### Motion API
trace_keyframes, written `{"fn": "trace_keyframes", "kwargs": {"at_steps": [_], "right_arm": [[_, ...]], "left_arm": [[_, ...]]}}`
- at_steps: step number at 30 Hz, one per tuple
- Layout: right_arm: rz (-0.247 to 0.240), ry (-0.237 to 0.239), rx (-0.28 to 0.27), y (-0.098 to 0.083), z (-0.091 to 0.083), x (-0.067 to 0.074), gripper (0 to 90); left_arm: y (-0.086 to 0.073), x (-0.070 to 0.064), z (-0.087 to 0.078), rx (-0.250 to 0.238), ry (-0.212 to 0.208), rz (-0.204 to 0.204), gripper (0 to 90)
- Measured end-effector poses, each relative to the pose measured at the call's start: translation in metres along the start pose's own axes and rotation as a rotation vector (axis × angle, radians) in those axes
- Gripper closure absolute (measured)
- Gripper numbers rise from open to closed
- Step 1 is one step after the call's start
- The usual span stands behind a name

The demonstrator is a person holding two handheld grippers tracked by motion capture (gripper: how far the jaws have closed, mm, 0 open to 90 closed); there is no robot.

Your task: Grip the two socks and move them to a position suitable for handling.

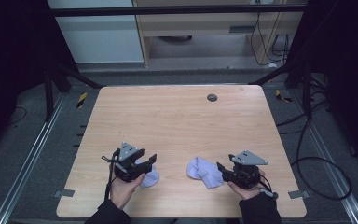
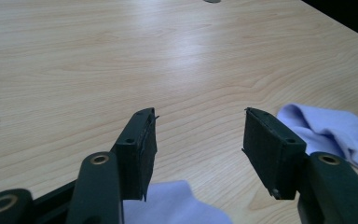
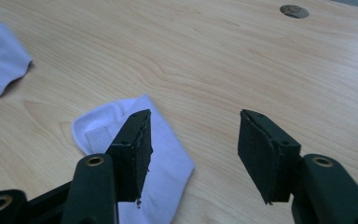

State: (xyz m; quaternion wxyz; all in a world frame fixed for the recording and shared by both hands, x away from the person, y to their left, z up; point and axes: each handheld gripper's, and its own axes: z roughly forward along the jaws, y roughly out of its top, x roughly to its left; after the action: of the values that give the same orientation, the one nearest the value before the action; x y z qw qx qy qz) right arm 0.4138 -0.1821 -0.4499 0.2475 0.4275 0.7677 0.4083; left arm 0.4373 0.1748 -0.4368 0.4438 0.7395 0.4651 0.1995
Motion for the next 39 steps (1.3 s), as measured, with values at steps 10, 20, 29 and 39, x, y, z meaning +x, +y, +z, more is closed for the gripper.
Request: {"fn": "trace_keyframes", "kwargs": {"at_steps": [10, 20, 29, 39], "right_arm": [[-0.008, 0.042, 0.045, -0.001, 0.000, 0.011, 51.7], [-0.029, 0.071, 0.076, -0.009, 0.002, 0.017, 55.5], [-0.052, 0.089, 0.102, -0.015, 0.007, 0.023, 56.6], [-0.066, 0.120, 0.134, -0.022, 0.013, 0.028, 57.9]], "left_arm": [[0.001, -0.026, 0.019, 0.030, -0.017, 0.039, 47.6], [0.000, -0.047, 0.038, 0.062, -0.053, 0.061, 50.6], [-0.006, -0.060, 0.055, 0.105, -0.071, 0.078, 53.2], [-0.015, -0.076, 0.076, 0.136, -0.081, 0.099, 54.7]]}}
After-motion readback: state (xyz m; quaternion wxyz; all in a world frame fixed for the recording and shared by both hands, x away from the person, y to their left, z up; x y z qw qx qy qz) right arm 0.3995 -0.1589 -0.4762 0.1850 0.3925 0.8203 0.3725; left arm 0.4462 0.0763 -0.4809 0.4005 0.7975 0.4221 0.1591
